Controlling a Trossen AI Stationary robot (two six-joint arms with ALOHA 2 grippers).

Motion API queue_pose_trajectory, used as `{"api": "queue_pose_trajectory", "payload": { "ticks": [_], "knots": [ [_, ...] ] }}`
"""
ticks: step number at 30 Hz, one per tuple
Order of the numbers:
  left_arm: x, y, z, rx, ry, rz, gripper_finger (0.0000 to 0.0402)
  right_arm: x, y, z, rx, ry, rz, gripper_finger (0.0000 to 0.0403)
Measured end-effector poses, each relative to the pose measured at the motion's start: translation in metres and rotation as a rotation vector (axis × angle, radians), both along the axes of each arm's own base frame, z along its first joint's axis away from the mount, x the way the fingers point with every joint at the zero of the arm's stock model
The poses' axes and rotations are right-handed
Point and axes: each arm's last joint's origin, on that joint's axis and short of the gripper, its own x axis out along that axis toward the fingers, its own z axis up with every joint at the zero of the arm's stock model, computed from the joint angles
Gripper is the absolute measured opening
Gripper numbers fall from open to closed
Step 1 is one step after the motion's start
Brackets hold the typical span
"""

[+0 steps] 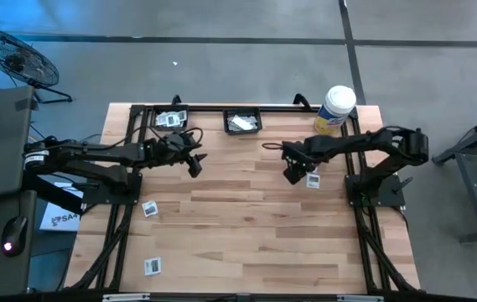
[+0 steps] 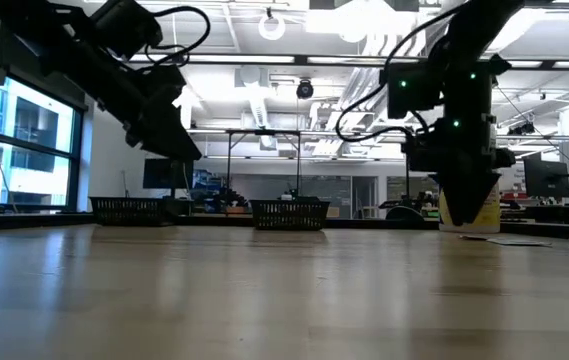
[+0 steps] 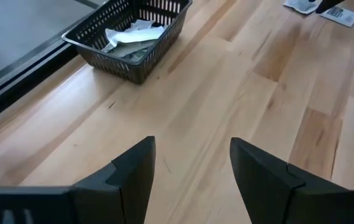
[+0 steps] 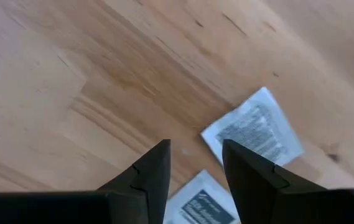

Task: Pick & Place First Aid Supplies
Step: Put the gray towelette pack into the left black bin

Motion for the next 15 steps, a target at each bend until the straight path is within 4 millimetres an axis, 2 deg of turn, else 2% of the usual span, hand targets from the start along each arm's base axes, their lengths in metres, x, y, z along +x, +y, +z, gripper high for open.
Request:
{"api": "queue_pose_trajectory", "payload": {
  "ticks": [9,15],
  "knots": [
    [0.000,0.000,0.000,0.012,0.012,-0.006,0.0205,-0.012,-0.009,-0.020,0.025,-0.047,-0.084,0.0139],
    [0.000,0.000,-0.001,0.011,0.014,-0.006,0.0205,-0.014,-0.011,-0.023,0.010,-0.071,-0.166,0.0139]
  ]
}}
